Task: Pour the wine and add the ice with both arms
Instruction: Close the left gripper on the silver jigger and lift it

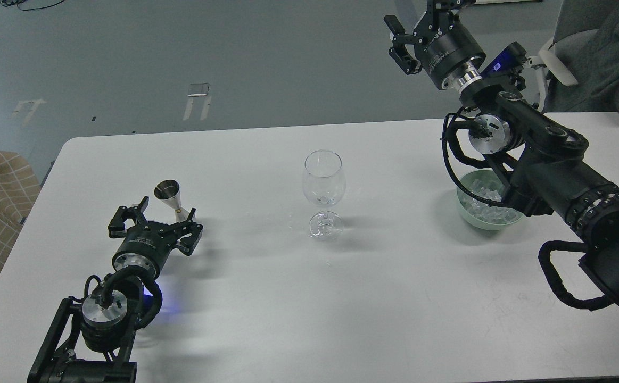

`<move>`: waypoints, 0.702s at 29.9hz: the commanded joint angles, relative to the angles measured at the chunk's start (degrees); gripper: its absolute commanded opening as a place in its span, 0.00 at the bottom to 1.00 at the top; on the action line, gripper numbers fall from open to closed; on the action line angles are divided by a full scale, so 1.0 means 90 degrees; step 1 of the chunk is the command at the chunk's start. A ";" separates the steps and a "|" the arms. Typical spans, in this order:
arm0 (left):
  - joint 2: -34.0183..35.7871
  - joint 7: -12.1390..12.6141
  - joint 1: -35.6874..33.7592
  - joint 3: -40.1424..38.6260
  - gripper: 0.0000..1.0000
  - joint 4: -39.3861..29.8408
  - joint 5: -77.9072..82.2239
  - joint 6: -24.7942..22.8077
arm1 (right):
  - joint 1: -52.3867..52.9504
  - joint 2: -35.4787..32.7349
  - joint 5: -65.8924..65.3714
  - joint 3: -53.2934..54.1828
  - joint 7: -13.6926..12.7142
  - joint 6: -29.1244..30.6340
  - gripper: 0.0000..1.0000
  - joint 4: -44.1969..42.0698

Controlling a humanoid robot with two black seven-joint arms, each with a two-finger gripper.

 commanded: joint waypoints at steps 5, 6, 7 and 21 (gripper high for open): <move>0.0000 -0.0023 -0.0376 0.0010 0.97 0.0438 0.0047 0.0000 | 0.0010 0.0000 0.0000 0.0001 0.0000 0.0000 1.00 0.0000; 0.0000 -0.0043 -0.0406 0.0010 0.96 0.0488 0.0077 0.0000 | 0.0010 0.0000 0.0000 0.0001 0.0000 0.0000 1.00 0.0000; 0.0000 -0.0082 -0.0426 0.0010 0.96 0.0546 0.0116 0.0000 | 0.0010 0.0000 0.0000 0.0001 0.0000 0.0000 1.00 0.0000; 0.0000 -0.0111 -0.0602 0.0020 0.59 0.1016 0.0155 -0.0186 | 0.0020 0.0000 0.0000 0.0001 0.0000 0.0000 1.00 0.0000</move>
